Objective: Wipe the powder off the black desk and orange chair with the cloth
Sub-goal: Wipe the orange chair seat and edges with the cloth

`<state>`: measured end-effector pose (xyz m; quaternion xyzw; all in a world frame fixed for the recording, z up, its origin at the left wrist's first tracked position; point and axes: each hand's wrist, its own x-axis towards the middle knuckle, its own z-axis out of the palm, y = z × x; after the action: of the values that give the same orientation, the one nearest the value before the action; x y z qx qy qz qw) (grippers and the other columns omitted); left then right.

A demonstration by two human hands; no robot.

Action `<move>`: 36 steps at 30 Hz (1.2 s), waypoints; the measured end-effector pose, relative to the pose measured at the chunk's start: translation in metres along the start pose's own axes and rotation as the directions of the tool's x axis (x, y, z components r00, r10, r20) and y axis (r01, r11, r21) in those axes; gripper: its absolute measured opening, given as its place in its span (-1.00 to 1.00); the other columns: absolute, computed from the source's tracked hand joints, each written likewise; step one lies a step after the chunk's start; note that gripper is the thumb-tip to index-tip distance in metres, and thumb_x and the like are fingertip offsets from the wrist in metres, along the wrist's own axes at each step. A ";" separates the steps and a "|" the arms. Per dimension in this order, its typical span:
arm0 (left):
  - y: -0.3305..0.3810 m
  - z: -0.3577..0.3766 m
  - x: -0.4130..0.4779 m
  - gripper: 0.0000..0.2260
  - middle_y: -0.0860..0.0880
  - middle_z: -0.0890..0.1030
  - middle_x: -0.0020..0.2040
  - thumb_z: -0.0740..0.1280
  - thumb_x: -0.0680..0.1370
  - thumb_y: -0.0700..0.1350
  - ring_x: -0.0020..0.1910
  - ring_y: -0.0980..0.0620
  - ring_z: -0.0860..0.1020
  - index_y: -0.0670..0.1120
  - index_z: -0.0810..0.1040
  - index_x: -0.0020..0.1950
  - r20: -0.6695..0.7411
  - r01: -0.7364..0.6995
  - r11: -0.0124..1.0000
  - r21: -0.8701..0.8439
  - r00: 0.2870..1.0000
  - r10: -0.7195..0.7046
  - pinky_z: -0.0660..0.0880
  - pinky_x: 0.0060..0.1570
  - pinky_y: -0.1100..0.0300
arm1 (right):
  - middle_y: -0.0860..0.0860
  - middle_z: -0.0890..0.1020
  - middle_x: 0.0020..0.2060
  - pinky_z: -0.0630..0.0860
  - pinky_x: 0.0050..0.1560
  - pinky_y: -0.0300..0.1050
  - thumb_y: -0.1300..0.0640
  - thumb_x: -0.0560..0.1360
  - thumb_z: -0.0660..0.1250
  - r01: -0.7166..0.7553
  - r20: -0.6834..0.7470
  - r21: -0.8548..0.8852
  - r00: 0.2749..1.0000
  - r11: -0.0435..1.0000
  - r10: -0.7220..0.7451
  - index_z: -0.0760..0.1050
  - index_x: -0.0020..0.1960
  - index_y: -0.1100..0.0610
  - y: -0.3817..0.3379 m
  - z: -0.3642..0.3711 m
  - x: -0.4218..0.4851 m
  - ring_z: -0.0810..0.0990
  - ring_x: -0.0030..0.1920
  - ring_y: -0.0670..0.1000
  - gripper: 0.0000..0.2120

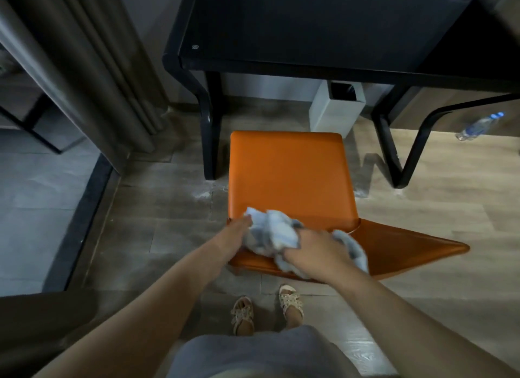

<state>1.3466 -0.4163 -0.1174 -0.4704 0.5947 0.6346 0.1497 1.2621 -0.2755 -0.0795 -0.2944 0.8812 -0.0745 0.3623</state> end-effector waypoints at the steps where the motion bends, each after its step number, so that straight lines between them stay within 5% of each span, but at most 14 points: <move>1: -0.001 0.008 0.001 -0.61 -0.09 0.52 0.16 0.02 0.62 0.14 0.12 -0.08 0.51 -0.02 0.46 0.28 0.016 -0.006 0.991 0.132 1.000 0.004 0.39 0.17 0.12 | -0.02 0.60 -0.11 0.45 0.08 0.06 -0.08 0.42 0.14 -0.048 -0.027 -0.030 0.999 0.998 0.047 0.46 -0.09 -0.06 0.011 -0.003 0.000 0.55 0.04 0.15 -0.82; 3: -0.005 0.017 0.000 -0.58 -0.10 0.48 0.18 -0.02 0.63 0.14 0.18 -0.10 0.46 -0.01 0.48 0.29 -0.089 -0.045 0.968 0.248 0.994 0.069 0.33 0.12 0.13 | -0.01 0.56 0.07 0.40 0.07 0.08 -0.09 0.39 0.16 -0.062 -0.085 -0.130 0.995 0.990 0.051 0.43 0.11 -0.12 0.009 0.003 0.005 0.49 0.11 0.17 -0.69; 5: -0.006 0.014 0.000 -0.61 -0.22 0.53 0.20 0.04 0.64 0.05 0.08 -0.13 0.51 -0.15 0.47 0.28 -0.153 -0.041 0.999 -0.004 0.987 0.040 0.41 -0.04 0.16 | 0.00 0.53 0.13 0.30 0.02 0.10 -0.07 0.39 0.14 0.011 -0.157 -0.167 0.987 0.986 -0.037 0.40 0.18 -0.14 -0.020 0.020 0.011 0.44 0.13 0.20 -0.64; 8: 0.001 0.007 -0.005 -0.71 -0.25 0.58 -0.07 0.09 0.64 -0.04 -0.23 -0.10 0.52 -0.20 0.49 0.13 -0.140 -0.009 0.954 -0.299 0.989 -0.035 0.46 -0.39 0.21 | 0.02 0.54 0.11 0.29 0.06 0.15 -0.11 0.36 0.14 0.143 -0.166 -0.145 0.972 0.979 -0.167 0.42 0.17 -0.10 -0.045 0.031 0.005 0.43 0.13 0.20 -0.61; 9: 0.003 0.007 -0.006 -0.74 -0.23 0.57 -0.08 0.08 0.64 -0.03 -0.25 -0.08 0.50 -0.15 0.49 0.03 -0.146 0.005 0.967 -0.254 0.988 -0.044 0.45 -0.34 0.18 | 0.03 0.55 0.10 0.33 0.05 0.12 -0.13 0.35 0.14 0.158 -0.158 -0.135 0.971 0.978 -0.178 0.44 0.16 -0.08 -0.034 0.024 0.000 0.46 0.10 0.18 -0.60; 11: 0.001 0.010 -0.002 -0.76 -0.18 0.57 0.09 0.06 0.63 0.00 -0.04 -0.07 0.52 -0.01 0.49 -0.02 -0.064 -0.072 0.983 0.171 0.994 0.085 0.43 -0.01 0.12 | 0.04 0.60 0.05 0.45 -0.04 -0.01 -0.15 0.40 0.15 0.088 -0.101 -0.123 0.990 0.989 -0.100 0.49 0.11 -0.02 0.010 0.005 -0.007 0.55 0.01 0.14 -0.63; 13: -0.003 0.017 -0.003 -0.69 -0.03 0.54 0.13 -0.04 0.63 0.08 0.13 -0.03 0.49 0.09 0.48 0.09 0.090 -0.198 0.734 0.649 0.979 0.184 0.29 0.28 -0.03 | 0.03 0.60 0.08 0.45 -0.04 -0.04 -0.16 0.44 0.16 -0.092 -0.081 -0.256 0.994 0.962 0.073 0.48 0.13 -0.02 0.054 -0.017 -0.010 0.54 0.03 0.11 -0.64; 15: -0.004 0.023 -0.004 -0.61 0.02 0.56 0.04 -0.12 0.62 0.12 0.08 0.02 0.51 0.09 0.48 0.02 0.162 -0.242 0.484 0.841 0.966 0.200 0.28 0.28 -0.06 | 0.03 0.51 0.22 0.38 0.03 0.01 -0.13 0.47 0.17 -0.171 -0.087 -0.417 0.985 0.893 0.149 0.40 0.26 -0.03 0.064 -0.023 -0.006 0.46 0.15 0.12 -0.60; 21: 0.005 0.049 -0.001 -0.63 -0.08 0.53 0.20 -0.08 0.64 -0.02 0.14 -0.04 0.49 -0.05 0.47 0.19 0.225 -0.266 0.375 0.888 0.963 0.151 0.42 0.19 -0.02 | 0.03 0.54 0.15 0.39 0.07 0.09 -0.16 0.38 0.02 0.090 -0.067 -0.199 0.992 0.976 -0.105 0.39 0.21 -0.09 0.035 -0.002 -0.006 0.49 0.12 0.16 -0.55; 24: 0.009 0.066 0.001 -0.67 -0.02 0.55 0.12 -0.06 0.63 0.03 0.07 -0.01 0.50 0.05 0.47 0.14 0.284 -0.296 0.317 0.901 0.955 0.087 0.41 0.07 0.07 | -0.05 0.54 0.09 0.40 0.02 0.05 -0.15 0.34 0.13 -0.013 -0.064 -0.287 0.998 0.958 -0.006 0.38 0.01 -0.15 0.099 -0.037 -0.013 0.47 0.04 0.10 -0.73; 27: 0.012 0.086 0.004 -0.72 0.05 0.51 -0.07 -0.05 0.61 0.06 -0.03 0.01 0.48 0.10 0.43 -0.10 0.273 -0.264 0.318 0.911 0.962 0.014 0.34 -0.06 0.10 | 0.00 0.50 0.18 0.27 -0.03 0.03 -0.12 0.41 0.22 -0.241 -0.147 -0.479 0.970 0.844 0.193 0.36 0.25 -0.15 0.157 -0.086 -0.014 0.41 0.14 0.13 -0.59; 29: 0.014 0.099 0.006 -0.72 0.05 0.52 0.01 -0.03 0.60 0.08 0.04 0.01 0.48 0.11 0.47 0.01 0.265 -0.248 0.334 0.909 0.964 -0.006 0.32 -0.01 0.10 | 0.02 0.49 0.20 0.30 0.06 0.03 -0.12 0.45 0.22 -0.314 -0.180 -0.506 0.949 0.803 0.257 0.38 0.27 -0.12 0.165 -0.095 -0.009 0.40 0.18 0.14 -0.60; 33: 0.020 0.128 0.012 -0.70 -0.04 0.53 0.20 0.02 0.62 0.04 0.13 -0.01 0.49 0.05 0.45 0.24 0.288 -0.260 0.372 0.891 0.957 -0.021 0.38 0.11 0.11 | 0.07 0.47 0.25 0.27 0.16 0.22 -0.12 0.50 0.15 0.101 -0.031 -0.537 0.990 0.837 -0.140 0.43 0.24 -0.06 0.122 -0.044 -0.015 0.38 0.24 0.20 -0.65; 36: 0.023 0.137 0.015 -0.65 -0.05 0.44 0.35 0.03 0.62 0.02 0.27 -0.03 0.43 0.06 0.36 0.38 0.289 -0.254 0.403 0.879 0.957 -0.027 0.34 0.27 0.07 | 0.07 0.47 0.25 0.36 0.08 0.14 -0.15 0.46 0.19 0.117 0.002 -0.481 0.991 0.869 -0.133 0.34 0.32 -0.05 0.139 -0.061 -0.010 0.41 0.22 0.18 -0.54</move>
<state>1.2642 -0.3047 -0.1360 -0.1849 0.8488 0.2742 0.4126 1.1612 -0.1615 -0.0774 -0.4301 0.8568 0.1183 0.2586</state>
